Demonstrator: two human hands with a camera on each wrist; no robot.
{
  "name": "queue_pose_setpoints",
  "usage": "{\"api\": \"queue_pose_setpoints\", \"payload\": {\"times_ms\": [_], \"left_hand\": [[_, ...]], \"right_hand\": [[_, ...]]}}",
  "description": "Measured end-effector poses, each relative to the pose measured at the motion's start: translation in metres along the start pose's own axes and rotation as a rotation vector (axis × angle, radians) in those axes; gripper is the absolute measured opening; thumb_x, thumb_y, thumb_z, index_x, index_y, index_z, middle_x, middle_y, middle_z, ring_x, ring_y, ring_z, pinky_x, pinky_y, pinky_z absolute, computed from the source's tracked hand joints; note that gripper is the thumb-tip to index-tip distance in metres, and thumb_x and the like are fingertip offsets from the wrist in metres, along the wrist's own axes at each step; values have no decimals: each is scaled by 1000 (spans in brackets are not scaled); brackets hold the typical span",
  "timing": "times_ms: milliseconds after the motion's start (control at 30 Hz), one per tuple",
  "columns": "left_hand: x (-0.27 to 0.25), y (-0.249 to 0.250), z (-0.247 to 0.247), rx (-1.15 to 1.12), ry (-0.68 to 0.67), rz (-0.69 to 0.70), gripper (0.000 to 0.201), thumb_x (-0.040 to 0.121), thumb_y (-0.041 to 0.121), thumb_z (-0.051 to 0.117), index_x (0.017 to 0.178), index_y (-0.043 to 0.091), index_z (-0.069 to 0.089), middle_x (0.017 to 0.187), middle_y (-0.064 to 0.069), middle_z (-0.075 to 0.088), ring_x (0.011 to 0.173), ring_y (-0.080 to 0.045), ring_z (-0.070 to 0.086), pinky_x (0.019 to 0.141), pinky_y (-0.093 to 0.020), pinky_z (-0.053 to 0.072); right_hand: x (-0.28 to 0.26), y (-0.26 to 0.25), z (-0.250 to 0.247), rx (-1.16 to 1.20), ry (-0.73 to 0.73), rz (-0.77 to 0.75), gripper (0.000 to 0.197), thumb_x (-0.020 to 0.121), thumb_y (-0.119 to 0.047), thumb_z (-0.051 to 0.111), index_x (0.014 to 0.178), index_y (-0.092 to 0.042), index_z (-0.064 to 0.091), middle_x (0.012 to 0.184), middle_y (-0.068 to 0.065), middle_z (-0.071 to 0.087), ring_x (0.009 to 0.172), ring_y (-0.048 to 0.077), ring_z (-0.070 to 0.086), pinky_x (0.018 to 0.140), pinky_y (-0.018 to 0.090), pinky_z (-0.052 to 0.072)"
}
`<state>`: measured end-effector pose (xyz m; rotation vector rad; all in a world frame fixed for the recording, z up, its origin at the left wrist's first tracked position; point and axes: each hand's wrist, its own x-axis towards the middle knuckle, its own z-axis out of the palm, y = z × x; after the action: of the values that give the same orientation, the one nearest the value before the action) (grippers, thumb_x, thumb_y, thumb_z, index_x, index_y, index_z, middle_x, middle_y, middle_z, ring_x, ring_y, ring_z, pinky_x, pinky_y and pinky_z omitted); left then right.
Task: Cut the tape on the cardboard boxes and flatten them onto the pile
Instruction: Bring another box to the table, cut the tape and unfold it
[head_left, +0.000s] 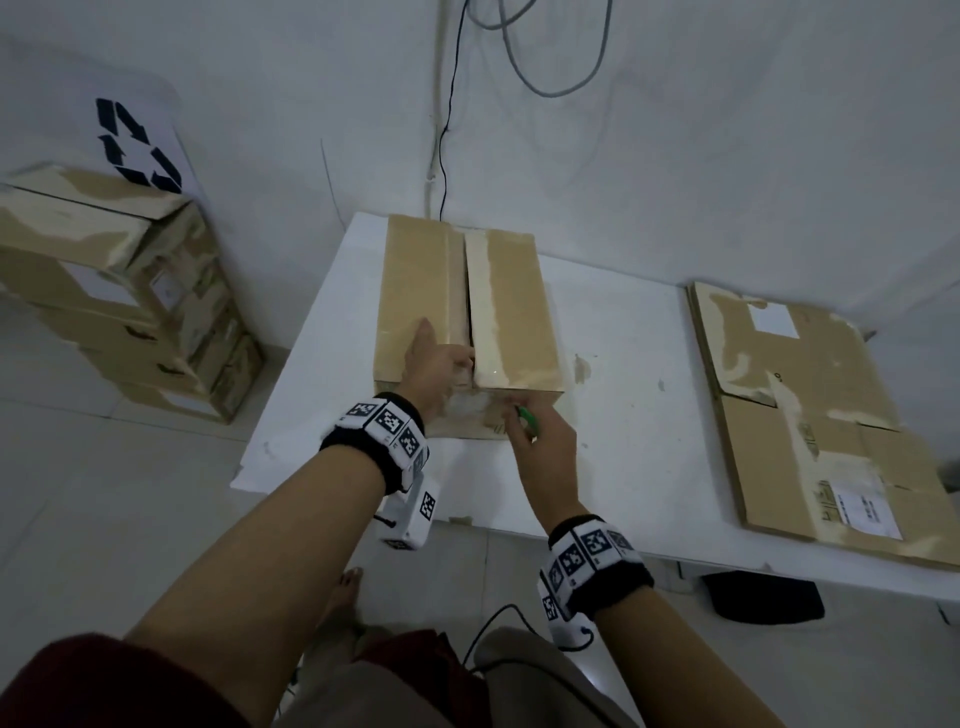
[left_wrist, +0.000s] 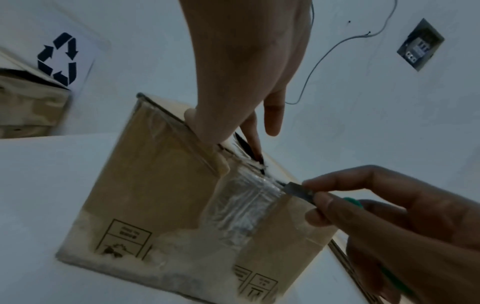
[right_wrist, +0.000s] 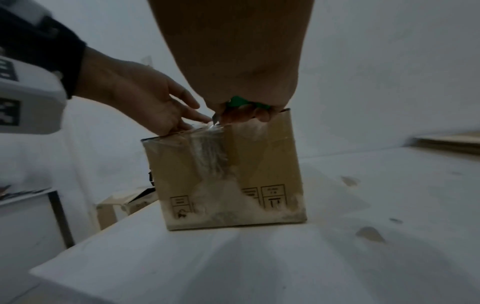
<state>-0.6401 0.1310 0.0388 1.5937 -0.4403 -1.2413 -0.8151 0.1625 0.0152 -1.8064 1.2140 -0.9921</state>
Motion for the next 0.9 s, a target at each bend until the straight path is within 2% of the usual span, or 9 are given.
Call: {"api": "queue_pose_setpoints", "payload": {"times_ms": [133,267,333,567,633,733,833,867,900], "left_hand": [[-8,4,-5,-41,-73,8,96,83,16,66,154,20,0,128,-15,52,103,-25,57,62,-25,47],[-11,7,-4,-34,-58,-2,74,95,16,54,153,13,8,86,-4,55,71,-14,54,54,-23,41],[-11,9,-4,-22,-54,-4,64,98,16,49,152,8,15,82,-2,54,67,-10,51,48,-18,41],[-8,7,-7,16,-95,56,91,91,12,61,152,10,-7,81,-6,53,68,-11,55,37,-8,40],[-9,6,-8,44,-115,72,79,94,16,57,153,9,4,82,-7,53,72,-11,55,38,-7,39],[-11,7,-7,40,-123,50,31,104,21,39,133,13,45,79,-7,52,72,-14,53,47,-14,43],[-12,7,-6,32,-134,38,44,107,28,22,141,5,39,80,-5,50,69,-13,50,58,-23,39],[-12,7,-5,26,-137,34,46,107,31,19,130,10,53,81,-4,51,69,-12,49,56,-21,39],[-9,5,-5,5,-140,22,52,107,30,18,94,21,68,80,-3,52,68,-10,49,53,-17,41]], "right_hand": [[-5,-6,19,57,57,0,13,96,-13,56,102,-19,67,86,6,64,73,25,55,61,34,44],[-3,-18,30,47,54,-55,16,95,-9,58,100,-20,69,86,3,66,80,21,59,67,28,47],[-2,-18,33,1,56,-64,18,93,-4,60,101,-15,71,87,0,65,83,19,59,72,26,48],[-6,-16,32,-3,-32,44,22,95,-9,56,109,-16,71,95,-7,67,86,-1,58,73,7,41],[-5,-18,32,-5,-41,53,18,96,-10,55,105,-15,69,91,-6,65,84,-4,57,71,7,40],[-2,-21,33,-6,-53,95,14,97,-10,53,103,-14,65,91,-4,64,82,-4,55,67,3,37],[-1,-23,36,-33,-57,87,16,97,-9,51,105,-13,65,95,-2,63,85,4,56,68,3,37],[-1,-23,37,-39,-50,77,17,97,-8,51,105,-13,65,95,-1,63,86,7,56,69,4,37],[-2,-23,38,-45,-37,76,16,97,-8,51,103,-13,65,95,-1,63,85,8,56,68,4,37]]}}
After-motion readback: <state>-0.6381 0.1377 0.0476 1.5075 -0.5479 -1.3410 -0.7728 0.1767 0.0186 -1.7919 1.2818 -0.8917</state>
